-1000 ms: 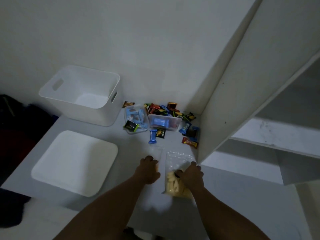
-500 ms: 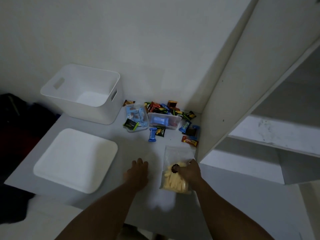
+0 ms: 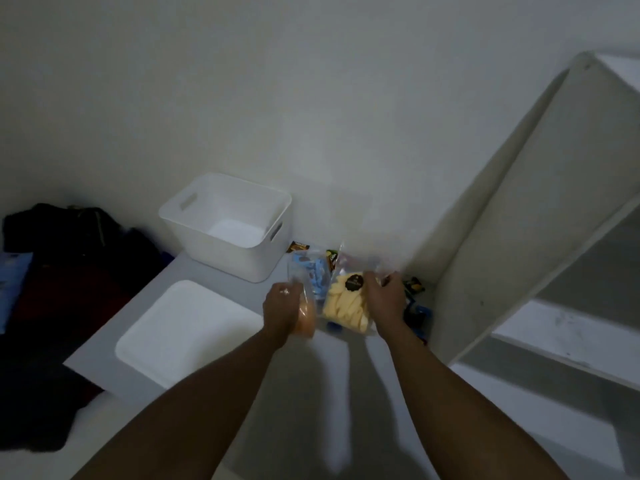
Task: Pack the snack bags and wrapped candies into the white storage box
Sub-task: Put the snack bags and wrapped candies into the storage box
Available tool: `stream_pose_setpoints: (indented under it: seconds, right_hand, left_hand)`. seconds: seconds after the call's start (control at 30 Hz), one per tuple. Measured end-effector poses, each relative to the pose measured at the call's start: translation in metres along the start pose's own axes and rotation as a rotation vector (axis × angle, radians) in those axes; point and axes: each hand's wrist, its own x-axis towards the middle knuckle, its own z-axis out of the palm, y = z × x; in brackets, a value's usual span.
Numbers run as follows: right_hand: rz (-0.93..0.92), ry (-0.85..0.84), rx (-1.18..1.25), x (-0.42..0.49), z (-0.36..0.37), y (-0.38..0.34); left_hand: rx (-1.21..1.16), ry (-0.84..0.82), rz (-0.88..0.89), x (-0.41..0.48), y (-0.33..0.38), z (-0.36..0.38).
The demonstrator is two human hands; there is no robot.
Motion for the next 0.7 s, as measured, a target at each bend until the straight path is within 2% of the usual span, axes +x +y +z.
stream_pose_setpoints:
  seconds: [0.1, 0.23, 0.37, 0.47, 0.57, 0.7]
  right_hand:
    - [-0.04, 0.035, 0.08, 0.012, 0.032, -0.043]
    - [-0.02, 0.065, 0.199, 0.025, 0.079, -0.088]
    - [0.04, -0.022, 0.256, 0.036, 0.126, -0.118]
    - [0.091, -0.066, 0.287, 0.042, 0.164, -0.129]
    - [0.128, -0.042, 0.306, 0.048, 0.209, -0.133]
    - [0.143, -0.02, 0.154, 0.055, 0.26, -0.126]
  left_hand:
    - [0.026, 0.059, 0.091, 0.021, 0.036, -0.019]
    - [0.033, 0.242, 0.22, 0.054, 0.087, -0.052]
    - [0.017, 0.333, 0.206, 0.104, 0.125, -0.085]
    - [-0.008, 0.315, 0.172, 0.144, 0.141, -0.104]
    - [-0.029, 0.288, 0.132, 0.183, 0.143, -0.118]
    - [0.092, 0.231, 0.126, 0.229, 0.125, -0.127]
